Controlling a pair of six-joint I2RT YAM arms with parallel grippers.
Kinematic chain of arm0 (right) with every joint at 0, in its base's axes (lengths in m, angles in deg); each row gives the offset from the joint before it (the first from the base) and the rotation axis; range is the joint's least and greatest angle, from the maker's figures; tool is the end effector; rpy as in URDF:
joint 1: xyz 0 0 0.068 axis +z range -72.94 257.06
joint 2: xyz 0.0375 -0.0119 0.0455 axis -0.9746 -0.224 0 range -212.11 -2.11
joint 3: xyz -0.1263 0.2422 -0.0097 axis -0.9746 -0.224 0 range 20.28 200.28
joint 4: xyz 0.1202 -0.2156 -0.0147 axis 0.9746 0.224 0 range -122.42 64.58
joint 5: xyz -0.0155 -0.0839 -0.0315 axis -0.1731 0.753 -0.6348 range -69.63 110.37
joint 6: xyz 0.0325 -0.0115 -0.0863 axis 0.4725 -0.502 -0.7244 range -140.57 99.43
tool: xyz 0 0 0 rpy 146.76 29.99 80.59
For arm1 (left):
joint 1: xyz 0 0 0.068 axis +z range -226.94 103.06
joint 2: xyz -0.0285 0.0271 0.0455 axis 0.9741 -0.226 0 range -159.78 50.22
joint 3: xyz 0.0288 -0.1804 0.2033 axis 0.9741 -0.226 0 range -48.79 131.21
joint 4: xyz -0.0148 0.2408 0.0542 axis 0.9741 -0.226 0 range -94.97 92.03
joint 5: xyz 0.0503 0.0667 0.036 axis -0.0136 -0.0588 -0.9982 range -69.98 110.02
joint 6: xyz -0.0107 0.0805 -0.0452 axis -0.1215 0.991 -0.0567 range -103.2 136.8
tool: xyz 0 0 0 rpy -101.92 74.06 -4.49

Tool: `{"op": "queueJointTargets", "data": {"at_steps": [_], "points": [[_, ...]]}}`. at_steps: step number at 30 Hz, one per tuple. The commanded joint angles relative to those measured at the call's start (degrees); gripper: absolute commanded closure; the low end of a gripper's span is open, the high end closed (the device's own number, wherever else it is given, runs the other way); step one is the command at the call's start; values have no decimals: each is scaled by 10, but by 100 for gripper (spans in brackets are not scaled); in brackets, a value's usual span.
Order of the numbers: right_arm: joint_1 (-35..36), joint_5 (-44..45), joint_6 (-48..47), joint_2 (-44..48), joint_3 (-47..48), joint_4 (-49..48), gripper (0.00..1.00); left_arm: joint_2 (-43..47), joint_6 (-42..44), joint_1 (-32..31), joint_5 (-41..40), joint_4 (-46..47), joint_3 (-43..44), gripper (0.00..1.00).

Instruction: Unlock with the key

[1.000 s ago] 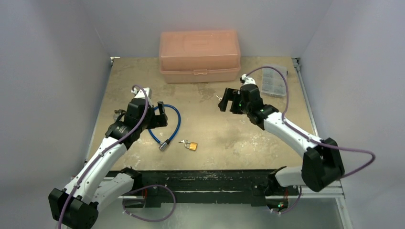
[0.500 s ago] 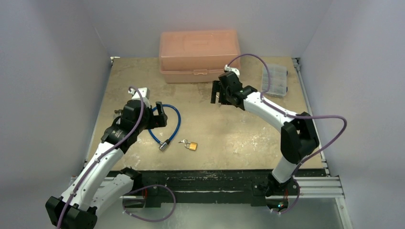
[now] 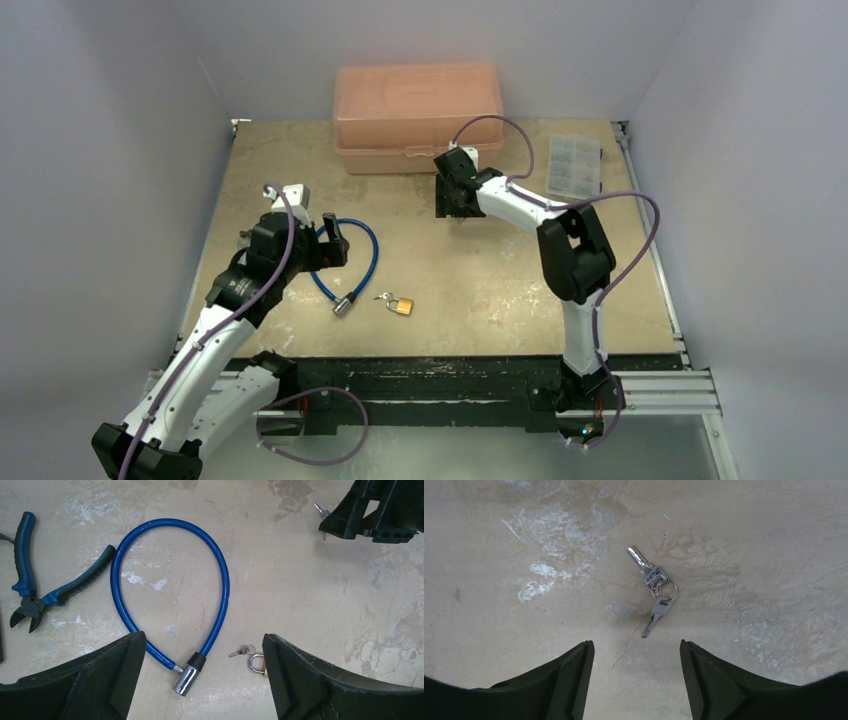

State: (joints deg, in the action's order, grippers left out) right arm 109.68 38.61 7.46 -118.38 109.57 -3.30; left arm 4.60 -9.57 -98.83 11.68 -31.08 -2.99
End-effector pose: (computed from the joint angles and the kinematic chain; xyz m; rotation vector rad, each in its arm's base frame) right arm 0.3971 0.2231 0.1725 0.0219 2.4792 0.0378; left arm 0.1865 -0.0619 0.2780 -0.1695 2.1509 -0.3359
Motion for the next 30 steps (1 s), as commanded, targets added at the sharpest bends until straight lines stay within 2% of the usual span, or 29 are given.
{"op": "queueJointTargets", "data": {"at_steps": [1, 16, 23, 25, 29, 30], "points": [[-1, 25, -24, -18, 43, -7, 30, 1, 5, -1, -2, 14, 2, 7], [-39, 19, -33, -81, 56, -35, 47, -11, 3, -1, -8, 12, 3, 8], [-41, 1, -42, -106, 52, -42, 64, -11, 1, -1, -20, 9, 3, 8], [-41, -1, -44, -108, 51, -43, 73, -10, 0, -1, -22, 9, 3, 8], [-41, -6, -46, -106, 51, -40, 97, -11, 0, -1, -23, 8, 3, 8], [-41, -8, -46, -103, 50, -39, 100, -12, 0, -1, -24, 8, 3, 8]]}}
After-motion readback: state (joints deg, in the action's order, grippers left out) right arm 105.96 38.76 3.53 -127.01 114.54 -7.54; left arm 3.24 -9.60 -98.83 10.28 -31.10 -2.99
